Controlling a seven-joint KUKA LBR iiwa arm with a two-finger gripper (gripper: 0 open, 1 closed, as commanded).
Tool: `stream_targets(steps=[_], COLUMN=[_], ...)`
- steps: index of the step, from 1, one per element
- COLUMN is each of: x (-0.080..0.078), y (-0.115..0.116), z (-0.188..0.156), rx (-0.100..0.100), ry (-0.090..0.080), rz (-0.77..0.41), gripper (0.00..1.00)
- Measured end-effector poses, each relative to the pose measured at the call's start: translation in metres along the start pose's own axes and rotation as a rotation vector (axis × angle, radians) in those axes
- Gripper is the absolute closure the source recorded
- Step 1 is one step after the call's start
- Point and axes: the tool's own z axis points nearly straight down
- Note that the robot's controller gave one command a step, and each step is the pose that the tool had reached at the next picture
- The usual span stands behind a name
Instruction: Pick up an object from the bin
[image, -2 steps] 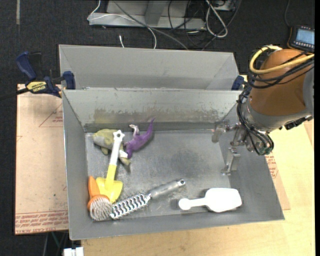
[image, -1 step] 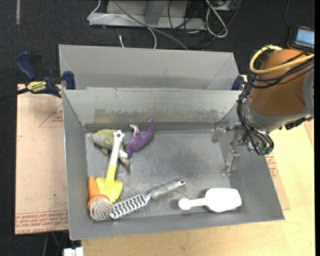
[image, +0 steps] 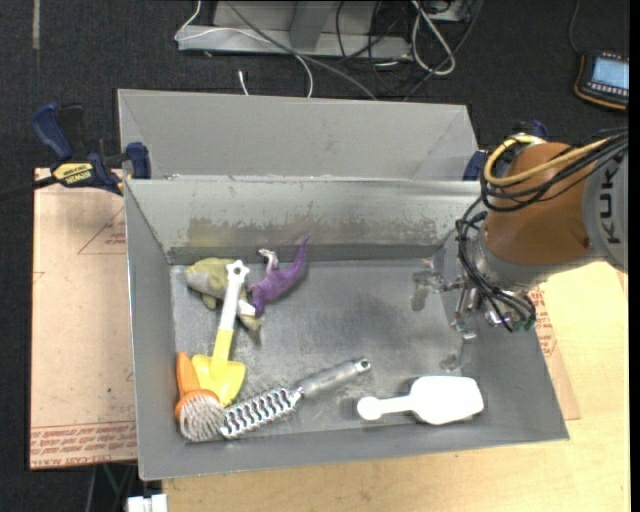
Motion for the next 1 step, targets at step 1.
stream_targets(steps=[1], x=[0.0064], y=[0.0016], z=[0.0112], rx=[-0.002], ry=[0.003], rz=[-0.012], gripper=[0.0])
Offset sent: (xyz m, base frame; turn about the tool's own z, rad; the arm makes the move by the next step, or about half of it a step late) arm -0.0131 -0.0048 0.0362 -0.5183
